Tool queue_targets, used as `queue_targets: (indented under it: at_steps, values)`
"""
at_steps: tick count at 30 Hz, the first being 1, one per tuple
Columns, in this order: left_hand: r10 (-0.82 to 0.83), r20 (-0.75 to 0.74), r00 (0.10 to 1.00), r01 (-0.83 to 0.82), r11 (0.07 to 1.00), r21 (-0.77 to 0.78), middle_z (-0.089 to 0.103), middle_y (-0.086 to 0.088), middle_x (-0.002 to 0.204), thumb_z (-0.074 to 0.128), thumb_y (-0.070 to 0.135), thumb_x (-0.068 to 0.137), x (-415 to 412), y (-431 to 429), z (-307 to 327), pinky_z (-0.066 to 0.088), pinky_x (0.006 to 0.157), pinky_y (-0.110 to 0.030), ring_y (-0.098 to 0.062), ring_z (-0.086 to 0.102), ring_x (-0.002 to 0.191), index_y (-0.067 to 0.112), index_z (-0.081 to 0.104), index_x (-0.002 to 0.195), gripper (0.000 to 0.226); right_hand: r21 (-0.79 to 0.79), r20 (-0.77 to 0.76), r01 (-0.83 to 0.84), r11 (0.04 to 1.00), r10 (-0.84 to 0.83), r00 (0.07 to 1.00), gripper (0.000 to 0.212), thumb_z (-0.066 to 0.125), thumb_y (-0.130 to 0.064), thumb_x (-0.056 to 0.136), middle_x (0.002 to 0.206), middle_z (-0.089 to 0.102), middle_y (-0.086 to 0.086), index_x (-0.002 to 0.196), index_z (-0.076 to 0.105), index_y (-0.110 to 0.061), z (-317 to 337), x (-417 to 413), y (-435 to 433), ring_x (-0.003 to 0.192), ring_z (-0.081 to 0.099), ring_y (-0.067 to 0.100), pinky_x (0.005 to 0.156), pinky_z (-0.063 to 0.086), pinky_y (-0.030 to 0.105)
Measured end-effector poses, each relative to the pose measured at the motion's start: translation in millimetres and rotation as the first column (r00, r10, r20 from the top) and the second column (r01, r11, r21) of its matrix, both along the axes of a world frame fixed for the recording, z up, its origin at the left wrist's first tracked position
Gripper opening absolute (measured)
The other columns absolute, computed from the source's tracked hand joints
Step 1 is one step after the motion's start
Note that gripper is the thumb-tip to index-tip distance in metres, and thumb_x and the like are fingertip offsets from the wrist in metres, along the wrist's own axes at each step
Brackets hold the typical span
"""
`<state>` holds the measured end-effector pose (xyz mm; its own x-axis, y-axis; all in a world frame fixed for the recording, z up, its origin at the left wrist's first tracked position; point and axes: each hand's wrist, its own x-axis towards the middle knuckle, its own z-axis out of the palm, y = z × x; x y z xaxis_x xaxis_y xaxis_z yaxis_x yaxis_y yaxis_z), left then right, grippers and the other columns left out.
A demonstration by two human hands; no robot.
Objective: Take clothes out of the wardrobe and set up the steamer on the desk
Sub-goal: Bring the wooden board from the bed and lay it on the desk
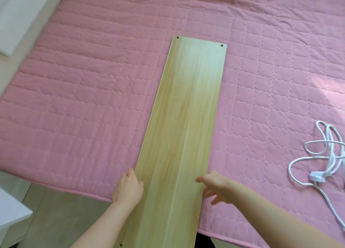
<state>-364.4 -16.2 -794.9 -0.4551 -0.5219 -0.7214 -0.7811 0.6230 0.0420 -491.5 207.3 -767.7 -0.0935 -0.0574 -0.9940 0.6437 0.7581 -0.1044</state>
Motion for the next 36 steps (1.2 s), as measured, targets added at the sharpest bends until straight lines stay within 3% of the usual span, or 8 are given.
queue_targets:
  at_steps: [4, 8, 12, 15, 18, 26, 30, 36]
  values:
    - [0.129, -0.120, 0.984, -0.120, 0.990, 0.076, 0.053, -0.017, 0.125, 0.052, 0.024, 0.090, -36.6, -13.1, -8.1, 0.044, 0.095, -0.043, -0.035, 0.051, 0.115, 0.004, 0.049, 0.123, 0.039, 0.020, -0.124, 0.045, 0.999, -0.042, 0.991, 0.036, 0.052, -0.026, 0.089, 0.115, 0.058, 0.016, 0.119, 0.049, -0.005, -9.3, -29.3, 0.1, 0.105, 0.057, 0.030, 0.094, 0.046, 0.045]
    - [0.148, -0.257, 0.955, -0.117, 0.984, 0.133, 0.051, -0.015, 0.132, 0.052, 0.021, 0.089, -86.0, -21.2, -7.9, 0.042, 0.099, -0.041, -0.032, 0.050, 0.119, 0.006, 0.047, 0.134, 0.048, -0.035, -0.281, 0.163, 0.986, -0.167, 0.945, 0.010, 0.047, -0.016, 0.086, 0.088, 0.047, 0.010, 0.093, 0.051, -0.011, -12.4, -74.1, -8.9, 0.077, 0.044, 0.024, 0.075, 0.041, 0.035]
    - [0.197, -0.307, 0.931, -0.137, 0.969, 0.206, 0.050, -0.011, 0.138, 0.052, 0.024, 0.085, -124.5, -24.0, -7.4, 0.040, 0.104, -0.043, -0.031, 0.049, 0.124, 0.011, 0.042, 0.141, 0.058, -0.057, -0.375, 0.227, 0.972, -0.232, 0.897, 0.007, 0.047, -0.015, 0.084, 0.081, 0.036, 0.004, 0.090, 0.043, -0.014, -17.2, -103.2, -17.0, 0.076, 0.037, 0.024, 0.099, 0.042, 0.053]
    - [0.205, -0.282, 0.937, -0.153, 0.969, 0.195, 0.044, -0.013, 0.143, 0.054, 0.025, 0.087, -132.1, -18.6, -8.6, 0.036, 0.108, -0.044, -0.032, 0.043, 0.129, 0.011, 0.034, 0.146, 0.064, -0.019, -0.353, 0.187, 0.982, -0.182, 0.918, 0.024, 0.053, -0.023, 0.085, 0.098, 0.048, 0.007, 0.103, 0.048, -0.007, -17.0, -104.0, -22.4, 0.094, 0.058, 0.035, 0.093, 0.046, 0.057]
    - [0.188, -0.260, 0.947, -0.158, 0.979, 0.131, 0.036, -0.015, 0.146, 0.054, 0.023, 0.089, -128.6, -13.7, -10.5, 0.029, 0.111, -0.040, -0.033, 0.034, 0.135, 0.008, 0.030, 0.147, 0.064, 0.004, -0.354, 0.169, 0.986, -0.157, 0.922, 0.037, 0.056, -0.023, 0.084, 0.115, 0.047, 0.011, 0.115, 0.044, -0.007, -15.6, -98.7, -26.0, 0.102, 0.057, 0.041, 0.090, 0.047, 0.059]
    - [0.261, -0.164, 0.951, -0.244, 0.963, 0.116, 0.042, -0.016, 0.135, 0.056, 0.027, 0.087, -94.0, -22.9, -15.6, 0.036, 0.106, -0.043, -0.037, 0.043, 0.125, 0.010, 0.042, 0.140, 0.058, -0.012, -0.231, 0.216, 0.976, -0.213, 0.949, 0.049, 0.059, -0.025, 0.079, 0.121, 0.052, 0.018, 0.123, 0.044, -0.008, -11.9, -67.5, -24.3, 0.100, 0.060, 0.036, 0.084, 0.050, 0.058]
    - [0.312, -0.130, 0.941, -0.303, 0.949, 0.086, 0.046, -0.020, 0.132, 0.057, 0.027, 0.084, -63.4, -33.0, -18.5, 0.036, 0.106, -0.041, -0.039, 0.045, 0.122, 0.012, 0.050, 0.136, 0.054, -0.018, -0.194, 0.286, 0.958, -0.284, 0.939, 0.049, 0.060, -0.020, 0.078, 0.112, 0.054, 0.011, 0.122, 0.042, -0.015, -13.7, -22.7, -29.4, 0.094, 0.061, 0.032, 0.065, 0.056, 0.045]
    - [0.444, -0.079, 0.892, -0.442, 0.896, 0.041, 0.048, -0.021, 0.130, 0.059, 0.027, 0.084, -27.3, -49.4, -12.9, 0.034, 0.104, -0.037, -0.037, 0.044, 0.120, 0.015, 0.059, 0.122, 0.040, 0.009, -0.018, 0.320, 0.947, -0.320, 0.947, 0.041, 0.060, -0.018, 0.084, 0.113, 0.053, 0.022, 0.116, 0.036, -0.013, -15.1, 28.0, -40.0, 0.085, 0.067, 0.034, 0.082, 0.052, 0.046]
